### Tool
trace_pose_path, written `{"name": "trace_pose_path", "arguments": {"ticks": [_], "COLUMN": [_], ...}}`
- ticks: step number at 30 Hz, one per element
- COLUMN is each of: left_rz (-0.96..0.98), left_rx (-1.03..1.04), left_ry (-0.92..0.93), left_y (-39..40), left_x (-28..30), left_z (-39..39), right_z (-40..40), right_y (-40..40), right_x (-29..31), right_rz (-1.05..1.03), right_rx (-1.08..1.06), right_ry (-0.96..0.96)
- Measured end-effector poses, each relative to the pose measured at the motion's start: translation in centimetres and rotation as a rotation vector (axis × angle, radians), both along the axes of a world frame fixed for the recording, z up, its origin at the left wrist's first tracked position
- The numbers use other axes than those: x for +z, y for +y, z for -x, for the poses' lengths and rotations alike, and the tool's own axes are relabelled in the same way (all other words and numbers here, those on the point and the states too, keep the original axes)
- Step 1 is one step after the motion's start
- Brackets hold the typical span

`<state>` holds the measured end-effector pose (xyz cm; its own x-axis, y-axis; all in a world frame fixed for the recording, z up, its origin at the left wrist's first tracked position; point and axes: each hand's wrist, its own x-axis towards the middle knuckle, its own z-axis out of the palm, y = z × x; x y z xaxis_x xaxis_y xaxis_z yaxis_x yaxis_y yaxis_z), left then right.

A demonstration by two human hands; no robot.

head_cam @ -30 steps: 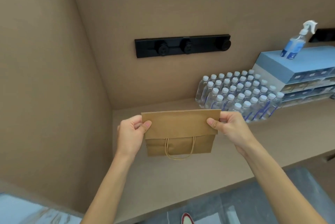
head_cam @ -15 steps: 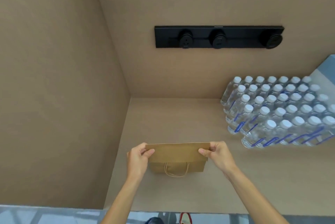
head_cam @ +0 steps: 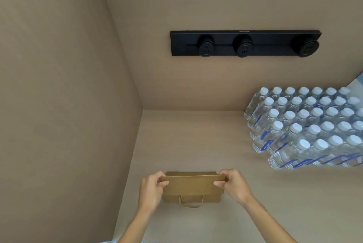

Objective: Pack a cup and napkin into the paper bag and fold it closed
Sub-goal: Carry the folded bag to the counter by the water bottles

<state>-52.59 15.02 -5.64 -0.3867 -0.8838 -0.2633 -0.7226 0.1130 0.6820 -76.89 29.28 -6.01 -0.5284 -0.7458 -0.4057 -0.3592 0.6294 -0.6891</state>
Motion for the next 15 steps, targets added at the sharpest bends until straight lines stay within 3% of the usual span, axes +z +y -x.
{"name": "trace_pose_path", "arguments": {"ticks": [6, 10, 15], "left_rz": [0.293, 0.338, 0.374], "left_rx": [-0.450, -0.632, -0.667], "left_ry": [-0.513, -0.525, -0.535], "left_y": [-1.0, -0.3, 0.6], "left_x": [2.5, 3.2, 2.8], "left_z": [2.4, 5.0, 6.5], "right_z": [-0.8, -3.2, -5.1], "right_y": [-2.5, -4.9, -6.4], "right_x": [3.4, 4.9, 3.9], "right_rz": [-0.187, -0.277, -0.212], "right_rx": [0.403, 0.640, 0.697], "right_ry": [0.520, 0.632, 0.695]}}
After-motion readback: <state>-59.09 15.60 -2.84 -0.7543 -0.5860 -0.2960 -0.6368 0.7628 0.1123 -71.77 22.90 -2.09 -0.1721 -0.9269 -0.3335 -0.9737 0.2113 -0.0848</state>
